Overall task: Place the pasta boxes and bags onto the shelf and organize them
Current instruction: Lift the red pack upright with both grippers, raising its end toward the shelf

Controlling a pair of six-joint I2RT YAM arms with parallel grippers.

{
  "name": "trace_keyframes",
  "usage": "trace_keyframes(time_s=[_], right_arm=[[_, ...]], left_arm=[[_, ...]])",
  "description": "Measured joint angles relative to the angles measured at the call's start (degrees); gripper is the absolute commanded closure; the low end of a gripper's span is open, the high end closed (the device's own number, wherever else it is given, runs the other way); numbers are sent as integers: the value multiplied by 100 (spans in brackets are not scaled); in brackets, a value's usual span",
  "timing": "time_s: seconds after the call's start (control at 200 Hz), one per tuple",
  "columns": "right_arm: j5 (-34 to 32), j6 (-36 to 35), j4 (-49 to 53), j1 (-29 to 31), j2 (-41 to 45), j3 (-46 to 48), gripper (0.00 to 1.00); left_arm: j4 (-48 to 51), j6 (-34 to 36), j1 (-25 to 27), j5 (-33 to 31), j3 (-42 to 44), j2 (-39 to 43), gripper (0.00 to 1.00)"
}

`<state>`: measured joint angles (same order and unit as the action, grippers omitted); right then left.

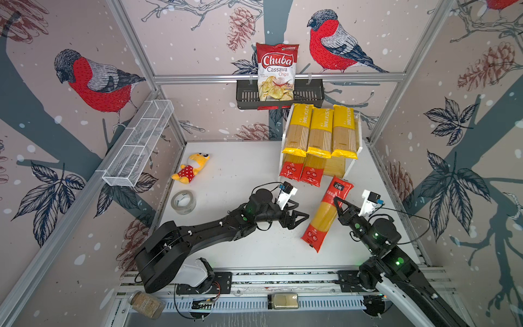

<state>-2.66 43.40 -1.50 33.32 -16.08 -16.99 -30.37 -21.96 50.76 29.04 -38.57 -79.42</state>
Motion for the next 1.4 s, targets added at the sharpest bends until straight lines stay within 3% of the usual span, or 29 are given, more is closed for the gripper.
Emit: trace_keyframes(time_s=[0.3, 0.465, 0.675, 0.871, 0.986, 1.136, 1.296, 1.401], right_arm=[[1377, -4, -931, 68, -1115, -551, 95], [2092, -162, -1539, 114, -1534, -732, 95], [2236, -160, -1993, 120, -1744, -636, 93], [2100, -24, -2164, 114, -1681, -332, 84], [1871, 184, -2345, 107, -1692, -205, 78], [1606, 326, -2371, 94, -1606, -20, 62], [1436, 511, -2253, 72, -1338, 199, 36], [1316, 651, -2039, 72, -1115, 308, 30]], left_arm=[[-1040, -791, -74, 850, -15, -463, 23], [-1554, -1150, -74, 1224, -103, -647, 36], [-2481, -1904, -79, 1484, 24, -890, 69], [-2677, -2269, -79, 1478, 181, -942, 76], [-2623, -2358, -79, 1427, 122, -999, 80], [-2568, -2616, -111, 1325, 70, -1113, 88], [-2509, -3038, -319, 1106, 59, -1130, 90], [-2135, -3077, -439, 841, -66, -1040, 90]])
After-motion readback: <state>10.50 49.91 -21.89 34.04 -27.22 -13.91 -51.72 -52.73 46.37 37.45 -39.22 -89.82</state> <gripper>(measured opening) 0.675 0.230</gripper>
